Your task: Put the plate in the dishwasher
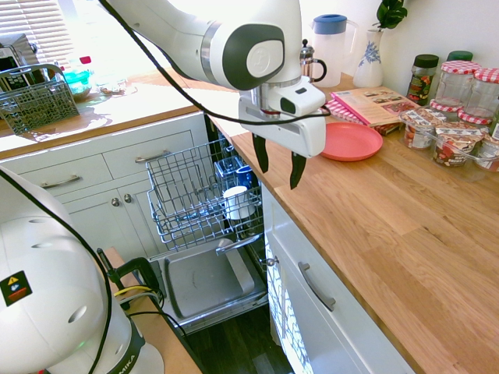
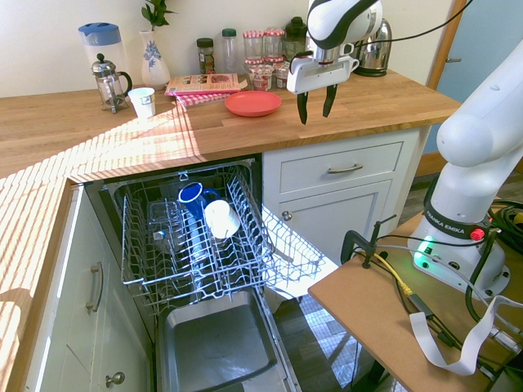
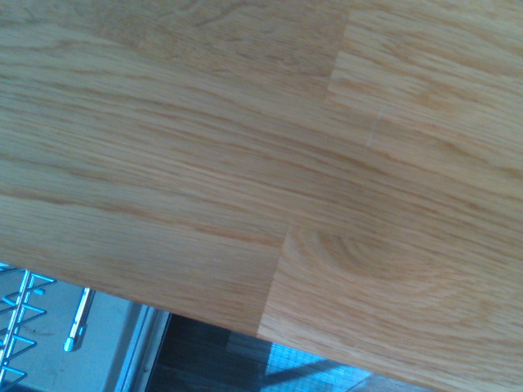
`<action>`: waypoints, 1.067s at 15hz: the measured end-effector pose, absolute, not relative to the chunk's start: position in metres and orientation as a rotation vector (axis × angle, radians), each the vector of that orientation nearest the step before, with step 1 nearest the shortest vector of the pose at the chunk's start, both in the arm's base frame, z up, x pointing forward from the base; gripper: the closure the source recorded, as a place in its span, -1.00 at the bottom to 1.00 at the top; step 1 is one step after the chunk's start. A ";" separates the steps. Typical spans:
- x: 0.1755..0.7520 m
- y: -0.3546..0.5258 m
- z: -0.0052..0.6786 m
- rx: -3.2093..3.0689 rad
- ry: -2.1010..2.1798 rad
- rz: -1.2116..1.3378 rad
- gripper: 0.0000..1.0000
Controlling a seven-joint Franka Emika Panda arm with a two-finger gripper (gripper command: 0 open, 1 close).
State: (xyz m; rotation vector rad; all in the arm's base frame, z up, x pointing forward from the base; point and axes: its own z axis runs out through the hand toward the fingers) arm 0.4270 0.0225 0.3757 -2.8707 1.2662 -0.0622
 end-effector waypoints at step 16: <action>0.587 -0.075 0.350 -2.248 1.504 -0.120 1.00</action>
